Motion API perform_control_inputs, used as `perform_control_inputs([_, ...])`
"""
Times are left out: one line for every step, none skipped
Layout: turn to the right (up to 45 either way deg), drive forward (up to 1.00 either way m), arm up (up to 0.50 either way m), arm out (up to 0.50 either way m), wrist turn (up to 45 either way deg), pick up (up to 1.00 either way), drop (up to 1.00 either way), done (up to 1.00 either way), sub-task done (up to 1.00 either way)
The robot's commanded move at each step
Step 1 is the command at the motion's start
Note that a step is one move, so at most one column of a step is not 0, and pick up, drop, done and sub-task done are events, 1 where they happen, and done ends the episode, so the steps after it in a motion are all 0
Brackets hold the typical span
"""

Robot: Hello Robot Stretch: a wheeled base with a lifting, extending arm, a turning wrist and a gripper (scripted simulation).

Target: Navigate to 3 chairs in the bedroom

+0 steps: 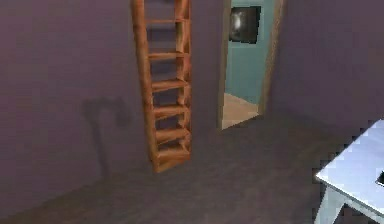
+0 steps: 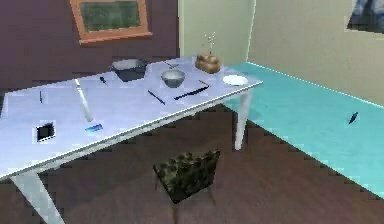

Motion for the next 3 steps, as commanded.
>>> perform_control_inputs([0.0,0.95,0.0,0.0,0.0,0.0,0.0,0.0,0.0])
perform_control_inputs([33.0,0.0,0.0,0.0,0.0,0.0,0.0,0.0,0.0])
perform_control_inputs([0.0,0.85,0.0,0.0,0.0,0.0,0.0,0.0,0.0])
